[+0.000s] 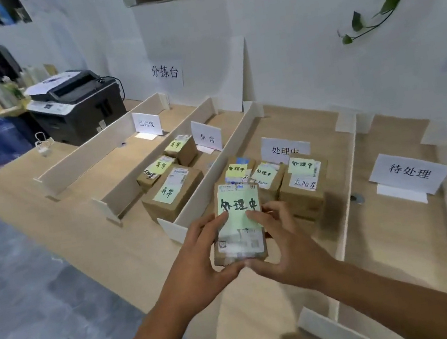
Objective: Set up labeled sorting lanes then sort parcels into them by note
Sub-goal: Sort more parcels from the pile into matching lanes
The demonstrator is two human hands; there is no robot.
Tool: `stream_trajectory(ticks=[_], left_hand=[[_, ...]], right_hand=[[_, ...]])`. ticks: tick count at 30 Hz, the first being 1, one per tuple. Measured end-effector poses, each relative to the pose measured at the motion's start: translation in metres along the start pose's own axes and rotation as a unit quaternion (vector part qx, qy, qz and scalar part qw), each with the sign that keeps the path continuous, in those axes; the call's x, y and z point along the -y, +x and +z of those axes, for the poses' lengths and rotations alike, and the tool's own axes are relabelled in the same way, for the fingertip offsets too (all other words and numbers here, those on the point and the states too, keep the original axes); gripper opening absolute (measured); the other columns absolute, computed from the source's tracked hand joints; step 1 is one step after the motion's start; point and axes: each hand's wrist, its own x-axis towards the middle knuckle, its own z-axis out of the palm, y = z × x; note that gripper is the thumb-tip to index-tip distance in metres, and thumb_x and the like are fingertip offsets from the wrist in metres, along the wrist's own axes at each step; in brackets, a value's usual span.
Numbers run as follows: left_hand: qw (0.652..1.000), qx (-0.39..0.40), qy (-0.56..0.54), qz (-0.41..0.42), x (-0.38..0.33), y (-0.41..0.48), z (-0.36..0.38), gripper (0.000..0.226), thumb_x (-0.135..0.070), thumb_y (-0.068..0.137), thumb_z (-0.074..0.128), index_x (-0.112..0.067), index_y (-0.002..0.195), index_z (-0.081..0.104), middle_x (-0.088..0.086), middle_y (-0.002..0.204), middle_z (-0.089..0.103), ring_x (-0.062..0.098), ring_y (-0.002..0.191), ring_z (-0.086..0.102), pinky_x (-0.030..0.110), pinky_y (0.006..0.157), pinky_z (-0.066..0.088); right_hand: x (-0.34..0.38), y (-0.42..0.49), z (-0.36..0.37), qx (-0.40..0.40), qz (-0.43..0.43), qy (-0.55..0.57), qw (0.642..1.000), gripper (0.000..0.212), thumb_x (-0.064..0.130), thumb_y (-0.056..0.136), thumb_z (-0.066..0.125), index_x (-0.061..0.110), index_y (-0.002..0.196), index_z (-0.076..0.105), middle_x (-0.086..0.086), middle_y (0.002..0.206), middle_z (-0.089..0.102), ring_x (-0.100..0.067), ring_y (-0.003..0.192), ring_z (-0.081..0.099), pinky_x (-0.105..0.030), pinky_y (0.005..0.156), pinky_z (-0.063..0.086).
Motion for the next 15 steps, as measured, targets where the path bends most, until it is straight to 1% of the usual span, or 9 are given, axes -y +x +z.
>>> stream_trajectory(ticks=[2,3,5,7,9,11,13,14,15], left_hand=[[1.000,0.020,-0.003,0.008,0.018,0.036,-0.007,0.084,-0.042,0.081,0.083,-0.033,0.152,0.039,-0.015,0.150,0.036,-0.001,0.136,0.042,0.027,0.106,0.049],[1.000,0.028,-0.006,0.010,0.024,0.053,-0.007,0.084,-0.041,0.081,0.083,-0.033,0.152,0.039,-0.016,0.150,0.036,-0.004,0.136,0.041,0.026,0.105,0.048],[0.999,0.045,-0.018,0.015,0.036,0.087,-0.003,0.083,-0.037,0.080,0.084,-0.030,0.151,0.041,-0.016,0.149,0.036,-0.006,0.135,0.038,0.025,0.106,0.048],[0.997,0.063,-0.038,0.021,0.051,0.123,0.008,0.084,-0.034,0.079,0.086,-0.025,0.151,0.043,-0.013,0.148,0.038,-0.004,0.136,0.039,0.026,0.106,0.049],[0.996,0.076,-0.044,0.018,0.069,0.160,0.021,0.086,-0.032,0.078,0.087,-0.024,0.151,0.043,-0.012,0.148,0.038,0.003,0.137,0.043,0.029,0.108,0.048],[0.994,0.095,-0.054,0.016,0.091,0.195,0.037,0.086,-0.032,0.078,0.087,-0.024,0.152,0.042,-0.012,0.150,0.037,0.005,0.134,0.046,0.027,0.108,0.047],[0.991,0.112,-0.066,0.026,0.110,0.225,0.053,0.086,-0.032,0.079,0.086,-0.023,0.152,0.042,-0.010,0.150,0.038,0.002,0.133,0.044,0.019,0.107,0.045],[0.989,0.123,-0.076,0.027,0.121,0.240,0.063,0.086,-0.032,0.079,0.086,-0.022,0.152,0.042,-0.008,0.149,0.039,0.003,0.134,0.043,0.020,0.108,0.044],[0.987,0.135,-0.086,0.023,0.130,0.253,0.071,0.087,-0.031,0.078,0.087,-0.022,0.152,0.042,-0.006,0.149,0.040,0.005,0.135,0.042,0.025,0.110,0.044]], right_hand=[[-0.010,0.027,0.003,-0.005,0.038,-0.021,0.999,0.086,0.069,0.078,0.069,0.031,0.151,0.039,0.011,0.144,0.023,-0.004,0.131,0.045,-0.023,0.103,0.048],[-0.016,0.039,0.002,-0.008,0.053,-0.037,0.998,0.087,0.070,0.078,0.067,0.034,0.151,0.037,0.013,0.145,0.022,-0.004,0.132,0.044,-0.022,0.103,0.048],[-0.029,0.062,-0.002,-0.006,0.090,-0.063,0.994,0.087,0.071,0.077,0.064,0.038,0.151,0.033,0.014,0.146,0.019,-0.004,0.135,0.037,-0.026,0.106,0.047],[-0.045,0.084,-0.006,-0.006,0.122,-0.096,0.988,0.089,0.072,0.077,0.061,0.034,0.153,0.034,0.010,0.148,0.020,-0.008,0.135,0.034,-0.031,0.106,0.048],[-0.065,0.107,-0.009,-0.005,0.138,-0.153,0.978,0.090,0.071,0.078,0.058,0.026,0.153,0.038,0.002,0.147,0.027,-0.016,0.136,0.030,-0.037,0.108,0.045],[-0.085,0.131,-0.010,0.002,0.162,-0.207,0.965,0.091,0.073,0.077,0.053,0.024,0.152,0.040,-0.004,0.144,0.035,-0.021,0.137,0.026,-0.041,0.112,0.041],[-0.106,0.151,-0.012,0.004,0.175,-0.246,0.953,0.090,0.073,0.077,0.052,0.023,0.150,0.043,-0.007,0.142,0.042,-0.024,0.138,0.026,-0.041,0.112,0.040],[-0.118,0.161,-0.012,0.011,0.181,-0.265,0.947,0.089,0.073,0.077,0.053,0.023,0.150,0.044,-0.008,0.142,0.045,-0.025,0.139,0.027,-0.040,0.114,0.038],[-0.128,0.169,-0.012,0.021,0.190,-0.279,0.941,0.089,0.073,0.077,0.052,0.023,0.150,0.044,-0.008,0.143,0.046,-0.026,0.141,0.026,-0.040,0.116,0.036]])
